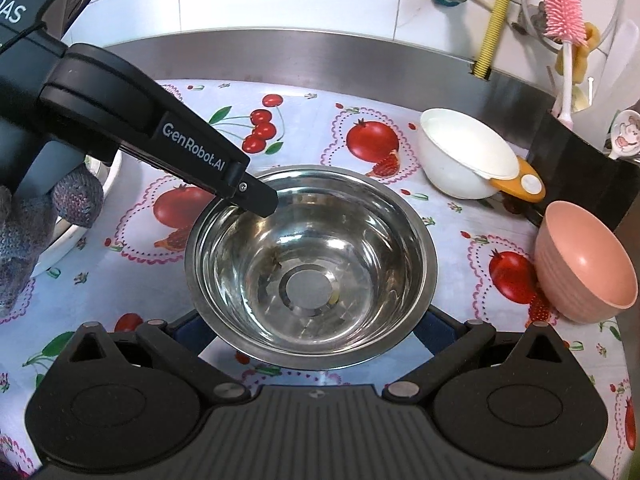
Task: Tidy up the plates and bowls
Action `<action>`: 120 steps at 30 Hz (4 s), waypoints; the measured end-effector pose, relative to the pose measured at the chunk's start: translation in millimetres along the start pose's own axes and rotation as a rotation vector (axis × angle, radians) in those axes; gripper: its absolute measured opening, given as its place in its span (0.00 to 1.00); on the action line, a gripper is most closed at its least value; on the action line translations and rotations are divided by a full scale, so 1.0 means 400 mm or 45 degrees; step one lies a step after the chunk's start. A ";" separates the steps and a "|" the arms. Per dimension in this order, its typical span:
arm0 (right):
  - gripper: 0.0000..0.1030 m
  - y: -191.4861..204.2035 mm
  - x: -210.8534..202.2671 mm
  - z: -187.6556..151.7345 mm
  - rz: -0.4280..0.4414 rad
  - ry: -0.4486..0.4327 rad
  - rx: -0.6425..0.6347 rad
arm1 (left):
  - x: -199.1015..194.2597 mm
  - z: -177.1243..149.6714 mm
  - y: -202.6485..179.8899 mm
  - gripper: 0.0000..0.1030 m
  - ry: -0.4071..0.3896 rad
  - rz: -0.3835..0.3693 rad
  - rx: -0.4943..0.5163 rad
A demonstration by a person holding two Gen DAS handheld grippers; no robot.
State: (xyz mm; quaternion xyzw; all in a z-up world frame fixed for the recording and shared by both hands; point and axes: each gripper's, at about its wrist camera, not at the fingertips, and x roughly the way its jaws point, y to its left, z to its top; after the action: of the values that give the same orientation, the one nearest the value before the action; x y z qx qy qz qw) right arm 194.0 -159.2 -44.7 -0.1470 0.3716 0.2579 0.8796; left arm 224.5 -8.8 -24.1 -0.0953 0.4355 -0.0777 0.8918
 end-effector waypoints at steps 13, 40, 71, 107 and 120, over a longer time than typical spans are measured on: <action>0.08 0.001 -0.001 -0.005 0.006 0.011 -0.004 | -0.002 -0.004 0.000 1.00 -0.001 0.009 0.009; 0.07 -0.051 -0.101 -0.055 -0.003 -0.006 0.007 | -0.076 0.003 -0.017 1.00 -0.053 -0.002 0.017; 0.07 -0.422 -0.012 -0.035 -0.394 0.001 0.307 | 0.158 0.172 -0.305 1.00 0.001 -0.258 0.074; 0.07 -0.473 0.078 0.004 -0.379 -0.007 0.332 | 0.340 0.200 -0.390 1.00 0.135 -0.264 0.116; 0.08 -0.385 -0.004 0.012 -0.341 -0.060 0.281 | 0.215 0.166 -0.352 1.00 0.073 -0.229 0.122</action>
State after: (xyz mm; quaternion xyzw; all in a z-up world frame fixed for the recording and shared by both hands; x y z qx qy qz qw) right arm 282.6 -284.5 -30.1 -0.0918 0.3542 0.0992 0.9254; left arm 321.6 -157.8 -16.0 -0.0890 0.4462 -0.1808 0.8719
